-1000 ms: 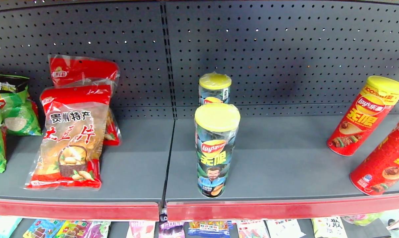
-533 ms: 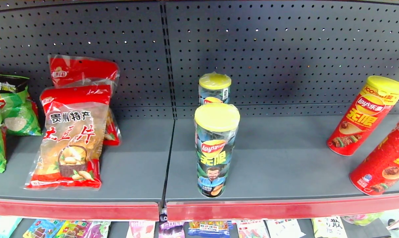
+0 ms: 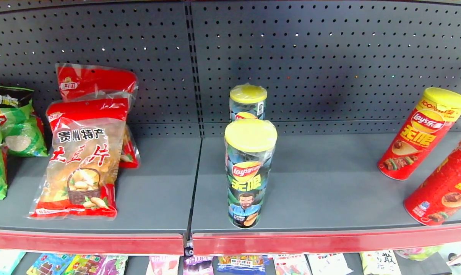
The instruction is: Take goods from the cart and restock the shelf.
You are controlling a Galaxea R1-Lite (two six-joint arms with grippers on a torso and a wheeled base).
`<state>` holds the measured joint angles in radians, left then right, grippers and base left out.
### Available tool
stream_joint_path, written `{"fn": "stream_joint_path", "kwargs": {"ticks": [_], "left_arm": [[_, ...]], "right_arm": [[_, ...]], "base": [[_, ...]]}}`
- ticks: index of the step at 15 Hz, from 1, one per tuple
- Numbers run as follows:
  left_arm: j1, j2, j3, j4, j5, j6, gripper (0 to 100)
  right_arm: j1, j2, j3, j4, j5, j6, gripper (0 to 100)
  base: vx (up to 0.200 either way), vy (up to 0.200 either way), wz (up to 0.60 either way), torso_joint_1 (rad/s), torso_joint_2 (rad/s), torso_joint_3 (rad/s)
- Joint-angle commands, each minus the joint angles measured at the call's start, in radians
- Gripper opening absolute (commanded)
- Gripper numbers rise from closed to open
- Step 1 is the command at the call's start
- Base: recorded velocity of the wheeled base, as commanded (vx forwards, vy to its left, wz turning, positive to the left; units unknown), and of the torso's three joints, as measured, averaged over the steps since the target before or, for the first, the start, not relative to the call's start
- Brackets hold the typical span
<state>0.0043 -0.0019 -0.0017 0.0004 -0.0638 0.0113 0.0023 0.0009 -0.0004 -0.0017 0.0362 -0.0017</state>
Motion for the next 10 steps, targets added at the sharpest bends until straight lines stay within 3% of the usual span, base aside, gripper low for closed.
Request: {"fn": "stream_joint_path", "kwargs": {"ticks": [1,3,8,10], "left_arm": [[0.000,0.002,0.000,0.000,-0.001,0.003,100],[-0.001,0.002,0.000,0.000,0.001,0.001,100],[0.000,0.002,0.000,0.000,0.002,0.001,100],[0.000,0.002,0.000,0.000,0.001,-0.001,100]], "right_arm": [[0.001,-0.001,0.000,0.000,0.001,-0.001,100],[0.001,-0.001,0.000,0.000,0.001,0.000,100],[0.001,-0.001,0.000,0.000,0.001,0.000,100],[0.001,-0.001,0.000,0.000,0.001,0.000,100]], "base": [[0.000,0.000,0.00,0.000,0.00,0.000],[0.000,0.000,0.00,0.000,0.00,0.000],[-0.200,0.000,0.00,0.008,0.00,-0.001],[0.000,0.000,0.00,0.000,0.00,0.000]]}}
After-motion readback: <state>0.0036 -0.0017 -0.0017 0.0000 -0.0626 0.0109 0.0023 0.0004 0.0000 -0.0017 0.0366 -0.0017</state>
